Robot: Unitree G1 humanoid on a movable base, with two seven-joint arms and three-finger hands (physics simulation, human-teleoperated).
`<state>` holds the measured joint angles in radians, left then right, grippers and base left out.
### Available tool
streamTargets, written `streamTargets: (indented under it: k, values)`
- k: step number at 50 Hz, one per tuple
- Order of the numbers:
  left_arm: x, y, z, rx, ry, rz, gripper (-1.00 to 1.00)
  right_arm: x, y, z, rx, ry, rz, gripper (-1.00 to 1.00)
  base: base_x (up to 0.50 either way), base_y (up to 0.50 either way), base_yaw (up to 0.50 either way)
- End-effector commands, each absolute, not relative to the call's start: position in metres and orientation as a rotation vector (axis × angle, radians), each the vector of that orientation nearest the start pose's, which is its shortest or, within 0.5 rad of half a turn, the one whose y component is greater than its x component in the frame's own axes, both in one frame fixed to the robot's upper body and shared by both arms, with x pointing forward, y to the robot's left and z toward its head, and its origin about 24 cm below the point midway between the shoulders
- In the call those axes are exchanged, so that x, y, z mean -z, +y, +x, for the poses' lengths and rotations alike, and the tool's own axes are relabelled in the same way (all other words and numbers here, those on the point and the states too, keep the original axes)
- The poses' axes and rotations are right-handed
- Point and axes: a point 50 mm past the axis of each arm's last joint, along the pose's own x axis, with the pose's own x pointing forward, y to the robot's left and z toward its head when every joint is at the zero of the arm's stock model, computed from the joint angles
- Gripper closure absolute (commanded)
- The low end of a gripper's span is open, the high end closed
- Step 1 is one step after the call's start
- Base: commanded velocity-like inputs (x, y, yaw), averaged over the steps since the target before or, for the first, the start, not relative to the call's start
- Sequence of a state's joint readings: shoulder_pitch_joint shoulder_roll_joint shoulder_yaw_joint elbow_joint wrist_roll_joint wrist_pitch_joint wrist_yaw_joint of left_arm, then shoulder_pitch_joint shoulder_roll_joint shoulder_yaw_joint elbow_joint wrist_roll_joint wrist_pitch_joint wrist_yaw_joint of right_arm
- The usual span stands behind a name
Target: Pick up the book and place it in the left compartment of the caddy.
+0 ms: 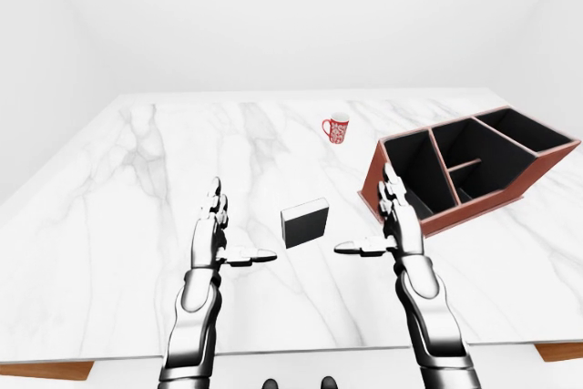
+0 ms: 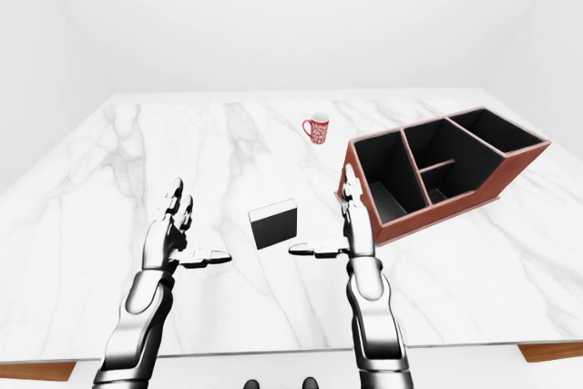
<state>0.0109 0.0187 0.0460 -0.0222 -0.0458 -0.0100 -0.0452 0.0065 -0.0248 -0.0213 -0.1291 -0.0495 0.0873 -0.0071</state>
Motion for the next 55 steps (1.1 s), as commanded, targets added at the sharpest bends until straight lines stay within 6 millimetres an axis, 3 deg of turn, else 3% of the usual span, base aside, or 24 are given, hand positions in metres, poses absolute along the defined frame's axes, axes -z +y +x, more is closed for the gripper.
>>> streamTargets:
  k: [1,3,6,11,18,22,29,38,48,55]
  values:
    - [-0.047,0.163,0.249,-0.004,-0.033,-0.031,-1.00,-0.115,-0.142,0.263,-0.126,-0.249,-0.277,-1.00,0.00,0.00,0.00]
    - [-0.047,0.163,0.249,-0.005,-0.035,-0.032,-1.00,-0.120,-0.140,0.265,-0.146,-0.265,-0.312,-1.00,0.00,0.00,0.00]
    - [-0.050,0.165,0.248,-0.012,-0.046,-0.038,-1.00,-0.144,-0.130,0.274,-0.236,-0.348,-0.451,-1.00,0.00,0.00,0.00]
    - [-0.050,0.166,0.248,-0.017,-0.054,-0.039,-1.00,-0.158,-0.113,0.288,-0.328,-0.374,-0.607,-1.00,0.00,0.00,0.00]
    - [-0.054,0.167,0.247,-0.023,-0.072,-0.042,-1.00,-0.138,-0.095,0.316,-0.389,-0.237,-0.796,-1.00,0.00,0.00,0.00]
    - [-0.054,0.167,0.247,-0.020,-0.075,-0.046,-1.00,-0.131,-0.079,0.327,-0.516,-0.143,-1.000,-1.00,0.00,0.00,0.00]
    - [-0.055,0.167,0.247,-0.013,-0.075,-0.056,-1.00,-0.136,-0.065,0.345,-0.593,-0.050,-1.159,-1.00,0.00,0.00,0.00]
    - [-0.056,0.166,0.246,-0.003,-0.075,-0.065,-1.00,-0.125,-0.044,0.366,-0.686,0.125,-1.396,-1.00,0.00,0.00,0.00]
    - [-0.059,0.166,0.244,0.005,-0.081,-0.078,-1.00,-0.100,-0.035,0.378,-0.793,0.313,-1.467,-1.00,0.00,0.00,0.00]
    - [-0.060,0.167,0.243,0.011,-0.087,-0.091,-1.00,-0.084,-0.028,0.380,-0.791,0.344,-1.476,-1.00,0.00,0.00,0.00]
